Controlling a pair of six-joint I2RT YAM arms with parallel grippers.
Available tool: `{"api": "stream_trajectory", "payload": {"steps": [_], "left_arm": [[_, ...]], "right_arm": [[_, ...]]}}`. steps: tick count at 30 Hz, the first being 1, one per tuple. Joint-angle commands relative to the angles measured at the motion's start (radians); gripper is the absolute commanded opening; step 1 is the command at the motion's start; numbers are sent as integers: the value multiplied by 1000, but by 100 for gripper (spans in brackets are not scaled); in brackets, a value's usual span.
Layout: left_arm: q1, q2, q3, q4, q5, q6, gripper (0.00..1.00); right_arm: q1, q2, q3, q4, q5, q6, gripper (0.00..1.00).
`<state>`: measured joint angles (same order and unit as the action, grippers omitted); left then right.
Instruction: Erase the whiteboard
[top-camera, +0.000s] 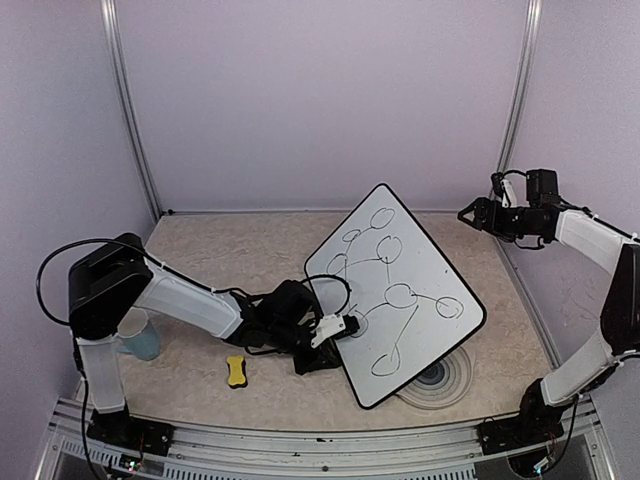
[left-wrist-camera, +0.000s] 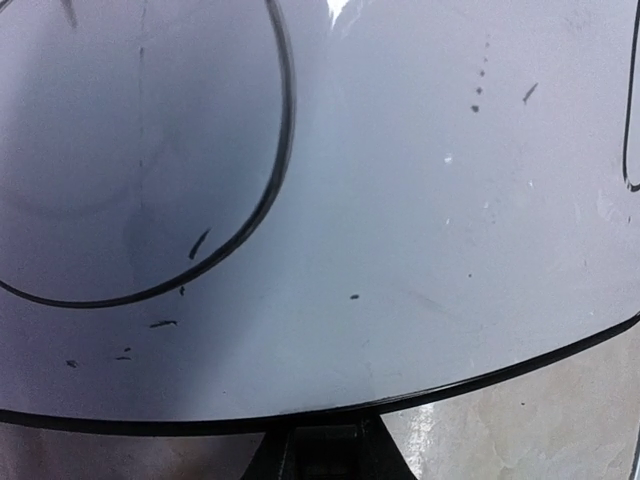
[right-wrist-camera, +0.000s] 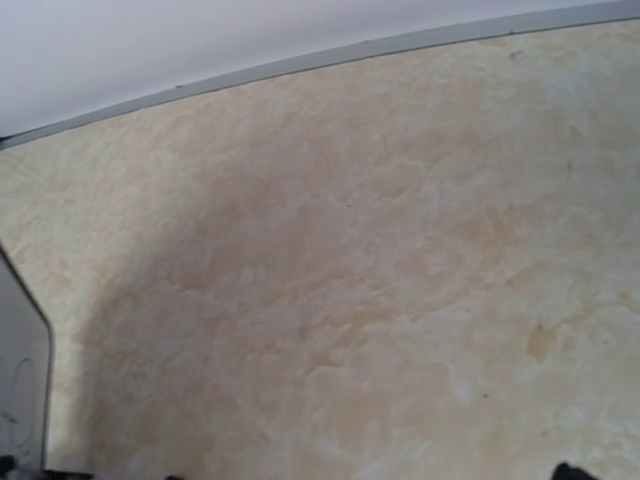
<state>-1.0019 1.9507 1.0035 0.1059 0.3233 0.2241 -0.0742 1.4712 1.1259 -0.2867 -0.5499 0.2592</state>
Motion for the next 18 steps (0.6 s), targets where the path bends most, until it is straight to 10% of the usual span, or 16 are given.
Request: {"api": "stream_trajectory", "payload": {"steps": [1, 8, 18], "left_arm": [[23, -38, -30, -103, -45, 28, 31], [48, -228, -116, -103, -135, -100, 98], [142, -618, -250, -167, -410, -483, 99]], "right_arm": [[-10, -2, 93, -117, -66, 5, 100], [-5, 6, 227, -294, -145, 41, 94], [143, -8, 331, -520, -211, 54, 77]]}}
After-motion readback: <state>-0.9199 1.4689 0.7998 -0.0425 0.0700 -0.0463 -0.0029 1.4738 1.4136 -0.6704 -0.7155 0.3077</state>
